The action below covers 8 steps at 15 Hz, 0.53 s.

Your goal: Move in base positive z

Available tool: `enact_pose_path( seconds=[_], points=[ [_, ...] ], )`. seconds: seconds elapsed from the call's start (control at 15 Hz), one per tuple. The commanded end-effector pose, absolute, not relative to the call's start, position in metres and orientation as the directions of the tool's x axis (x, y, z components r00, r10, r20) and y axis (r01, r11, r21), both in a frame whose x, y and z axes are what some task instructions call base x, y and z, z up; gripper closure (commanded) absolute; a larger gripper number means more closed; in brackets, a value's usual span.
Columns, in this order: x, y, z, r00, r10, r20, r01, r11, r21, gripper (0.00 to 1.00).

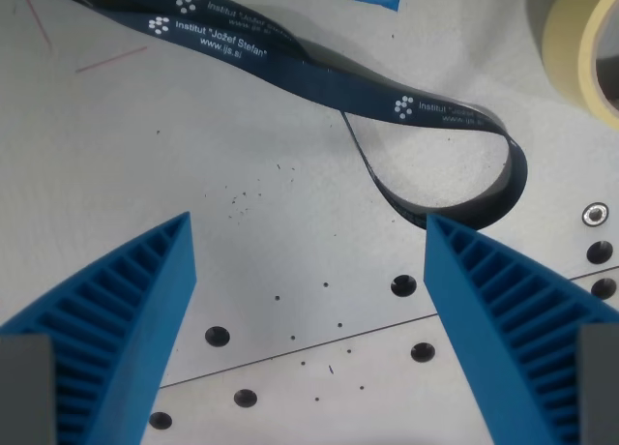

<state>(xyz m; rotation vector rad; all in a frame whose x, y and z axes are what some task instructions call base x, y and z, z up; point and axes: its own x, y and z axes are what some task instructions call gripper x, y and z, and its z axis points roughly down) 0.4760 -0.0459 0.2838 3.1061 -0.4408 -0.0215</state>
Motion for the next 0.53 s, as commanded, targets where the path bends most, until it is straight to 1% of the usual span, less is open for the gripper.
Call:
enact_pose_path(
  seconds=[0.07, 0.53],
  points=[
    [0.476, -0.046, 0.291, 0.96, -0.278, -0.009, -0.278, -0.96, 0.005, 0.0],
    [0.476, -0.046, 0.326, 0.96, -0.278, -0.009, -0.278, -0.96, 0.005, 0.0]
  ],
)
